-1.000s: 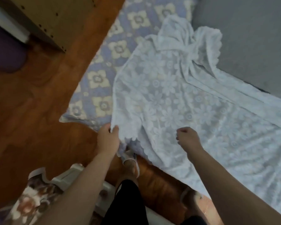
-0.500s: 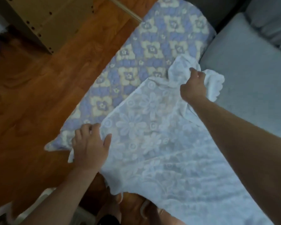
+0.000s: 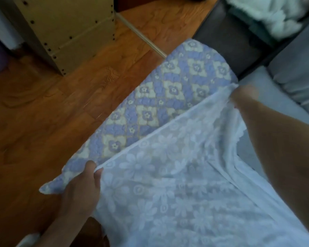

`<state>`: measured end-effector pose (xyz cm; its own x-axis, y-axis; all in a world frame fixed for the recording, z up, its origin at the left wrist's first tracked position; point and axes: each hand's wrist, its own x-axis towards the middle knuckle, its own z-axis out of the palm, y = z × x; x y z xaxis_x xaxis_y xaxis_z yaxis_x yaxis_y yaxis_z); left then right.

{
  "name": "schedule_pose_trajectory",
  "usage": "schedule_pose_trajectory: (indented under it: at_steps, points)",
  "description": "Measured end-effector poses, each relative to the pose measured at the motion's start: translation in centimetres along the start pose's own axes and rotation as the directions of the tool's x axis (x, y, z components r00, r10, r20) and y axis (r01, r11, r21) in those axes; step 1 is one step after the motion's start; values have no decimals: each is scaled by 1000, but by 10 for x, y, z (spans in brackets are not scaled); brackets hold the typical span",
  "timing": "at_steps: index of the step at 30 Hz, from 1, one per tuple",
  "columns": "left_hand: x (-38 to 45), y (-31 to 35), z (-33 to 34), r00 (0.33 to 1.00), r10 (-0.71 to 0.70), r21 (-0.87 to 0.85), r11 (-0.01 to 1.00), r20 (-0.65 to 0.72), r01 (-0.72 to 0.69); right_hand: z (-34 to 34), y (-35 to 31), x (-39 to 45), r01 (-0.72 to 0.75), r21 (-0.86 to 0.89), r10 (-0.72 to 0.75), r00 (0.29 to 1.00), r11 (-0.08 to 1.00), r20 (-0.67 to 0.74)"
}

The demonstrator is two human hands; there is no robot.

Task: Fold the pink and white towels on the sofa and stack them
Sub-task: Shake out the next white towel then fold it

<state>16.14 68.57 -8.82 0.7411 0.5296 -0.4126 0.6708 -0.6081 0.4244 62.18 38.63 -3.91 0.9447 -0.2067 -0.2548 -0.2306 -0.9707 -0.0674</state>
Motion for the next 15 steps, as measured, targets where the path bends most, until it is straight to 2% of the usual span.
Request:
schedule_pose_trajectory:
  at_steps: [2, 3, 5, 7, 9, 12, 15]
  points:
    - [2, 1, -18, 998, 35, -65, 997, -49, -38, -56, -17, 18, 8, 22, -2, 970, 1000, -245]
    - [6, 4, -29, 995, 60, -81, 995, -82, -67, -84, -36, 9, 35, 33, -23, 946, 999, -324]
    - [18, 9, -43, 990, 57, -126, 989, -126, -73, -117, -80, -23, 130, 6, -118, 920, 991, -374]
    - [33, 6, -45, 993, -13, -177, 984, -114, -7, -114, -118, -51, 328, -31, -319, 883, 944, -343]
    - [41, -9, -38, 993, -106, -163, 982, -61, 94, -80, -130, -58, 424, -87, -432, 874, 902, -223]
    - [33, -36, -27, 985, -170, -159, 972, 18, 171, -13, -119, -67, 355, -130, -363, 931, 926, -44]
    - [12, -65, -21, 982, -179, -140, 973, 55, 185, 47, -106, -104, 431, -153, -430, 902, 889, 41]
